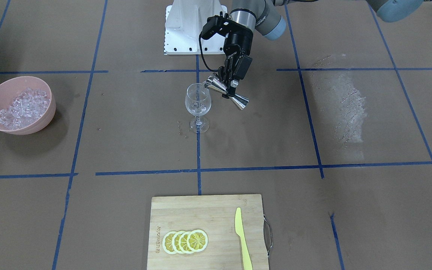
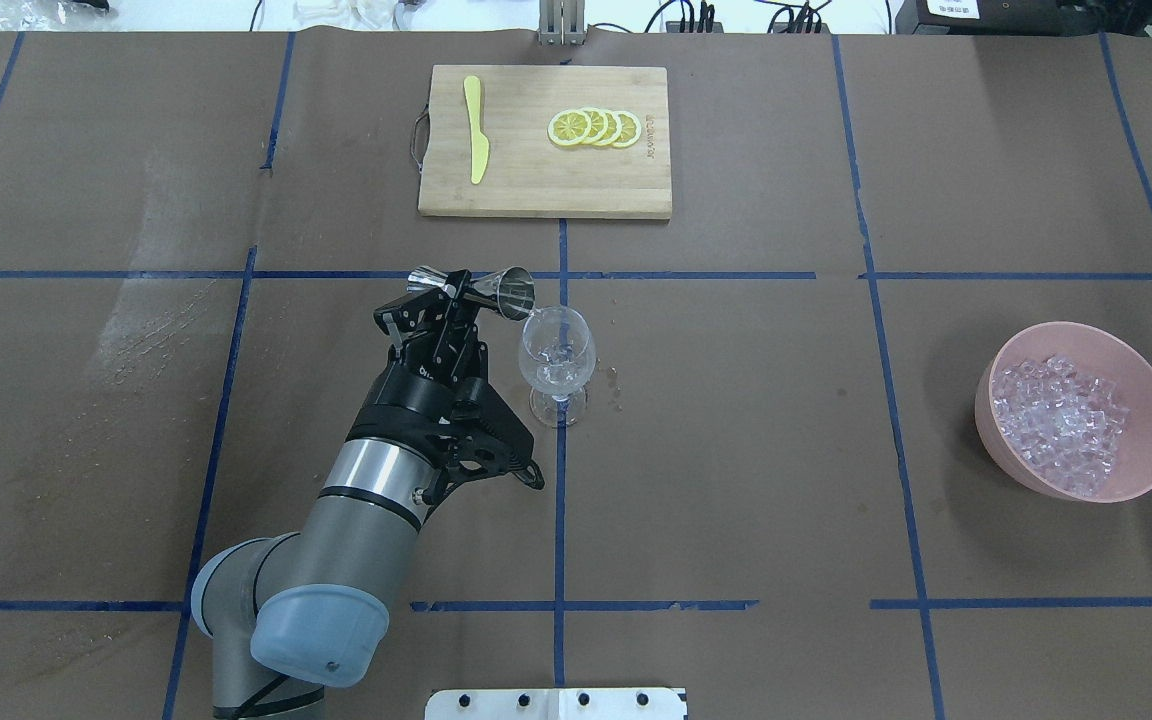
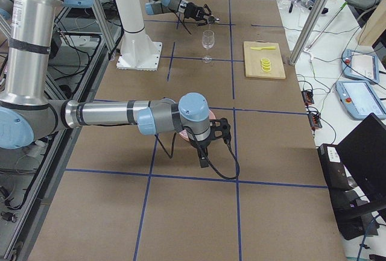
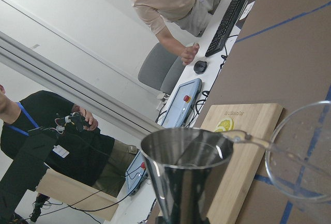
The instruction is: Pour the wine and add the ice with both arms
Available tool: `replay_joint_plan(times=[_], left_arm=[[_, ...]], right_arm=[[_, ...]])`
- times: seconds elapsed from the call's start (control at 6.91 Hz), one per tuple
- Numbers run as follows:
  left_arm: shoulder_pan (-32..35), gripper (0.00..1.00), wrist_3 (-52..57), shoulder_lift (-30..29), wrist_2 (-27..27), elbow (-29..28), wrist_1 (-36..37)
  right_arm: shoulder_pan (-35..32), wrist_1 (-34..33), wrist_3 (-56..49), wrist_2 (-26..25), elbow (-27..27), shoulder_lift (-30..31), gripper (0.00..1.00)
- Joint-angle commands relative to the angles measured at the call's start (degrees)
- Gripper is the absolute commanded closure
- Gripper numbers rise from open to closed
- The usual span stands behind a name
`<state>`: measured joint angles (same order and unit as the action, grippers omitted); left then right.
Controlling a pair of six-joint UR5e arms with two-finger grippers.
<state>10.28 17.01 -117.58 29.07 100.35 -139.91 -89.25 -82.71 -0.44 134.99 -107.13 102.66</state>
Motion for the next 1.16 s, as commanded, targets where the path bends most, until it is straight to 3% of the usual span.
replay_joint_plan(times=[0.0, 1.01], left_arm=[[-0.08, 1.00, 6.68, -0.01, -1.64, 0.11, -0.10], [-0.52, 1.00, 33.03, -2.55, -7.27, 0.28, -0.54]], right_arm=[[-0.05, 0.00, 0.09, 0.01, -0.01, 0.00, 0.00], [-0.66, 0.00, 0.09, 0.10, -0.19, 0.00, 0.00]])
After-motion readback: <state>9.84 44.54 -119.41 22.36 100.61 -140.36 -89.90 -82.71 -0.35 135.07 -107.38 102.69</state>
